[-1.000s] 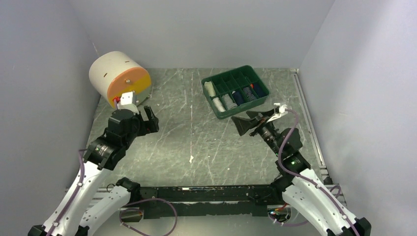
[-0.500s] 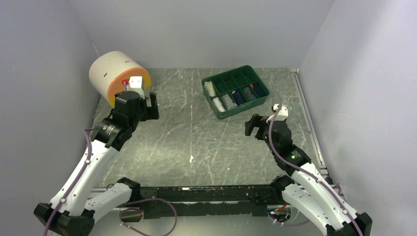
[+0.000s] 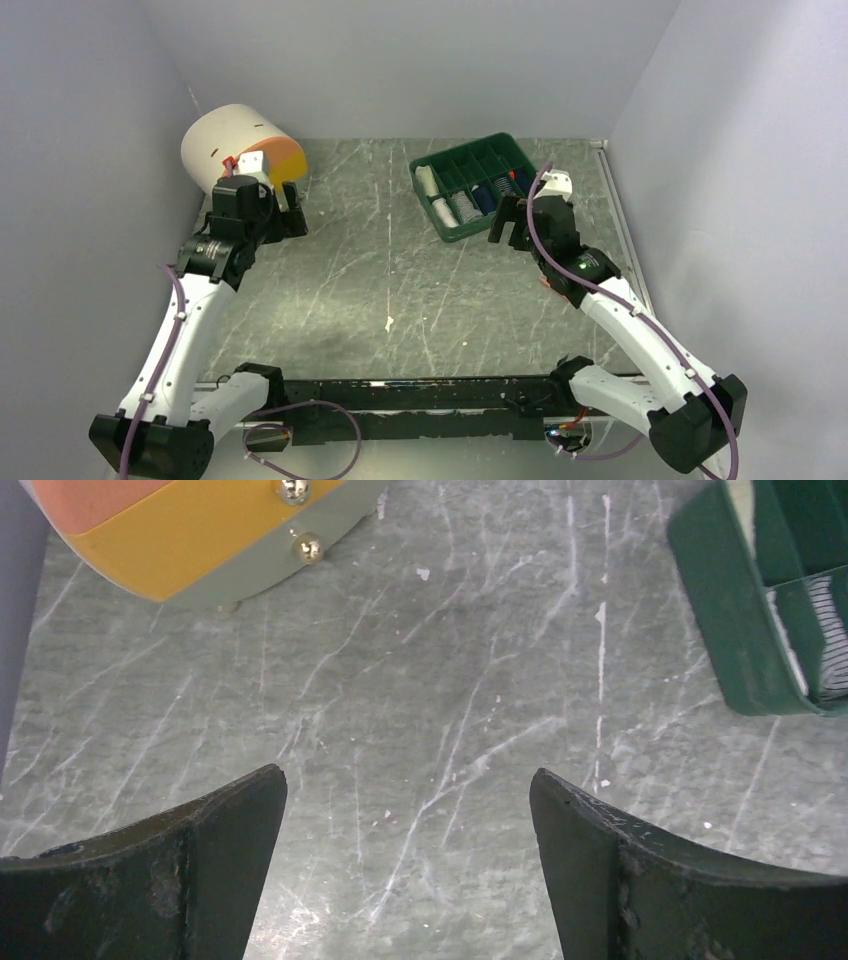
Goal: Roll the underwear
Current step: Reset both arms
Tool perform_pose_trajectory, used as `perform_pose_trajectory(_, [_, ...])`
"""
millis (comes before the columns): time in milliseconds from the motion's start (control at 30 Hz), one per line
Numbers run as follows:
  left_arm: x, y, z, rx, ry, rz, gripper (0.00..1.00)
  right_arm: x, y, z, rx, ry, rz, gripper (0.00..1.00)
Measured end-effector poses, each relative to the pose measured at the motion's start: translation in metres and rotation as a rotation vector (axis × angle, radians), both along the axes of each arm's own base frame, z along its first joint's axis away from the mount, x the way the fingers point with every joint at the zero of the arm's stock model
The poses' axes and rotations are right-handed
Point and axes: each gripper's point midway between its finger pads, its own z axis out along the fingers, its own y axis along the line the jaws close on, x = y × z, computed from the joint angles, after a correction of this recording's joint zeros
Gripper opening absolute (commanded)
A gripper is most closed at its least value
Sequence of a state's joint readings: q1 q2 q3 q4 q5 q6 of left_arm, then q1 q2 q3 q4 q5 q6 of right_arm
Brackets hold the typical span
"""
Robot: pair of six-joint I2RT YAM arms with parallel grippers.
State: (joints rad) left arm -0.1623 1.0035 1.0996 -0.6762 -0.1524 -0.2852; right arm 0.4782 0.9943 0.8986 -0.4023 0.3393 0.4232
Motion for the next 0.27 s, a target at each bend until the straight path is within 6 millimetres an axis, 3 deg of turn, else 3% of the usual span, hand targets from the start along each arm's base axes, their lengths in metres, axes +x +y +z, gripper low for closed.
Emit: perform_pose_trajectory(267, [-0.008,-0.006,0.01,-0.049,-0.029,-0.016,0.96,-0.006,0.004,0.018,0.046,-0.063,0.036,1.0])
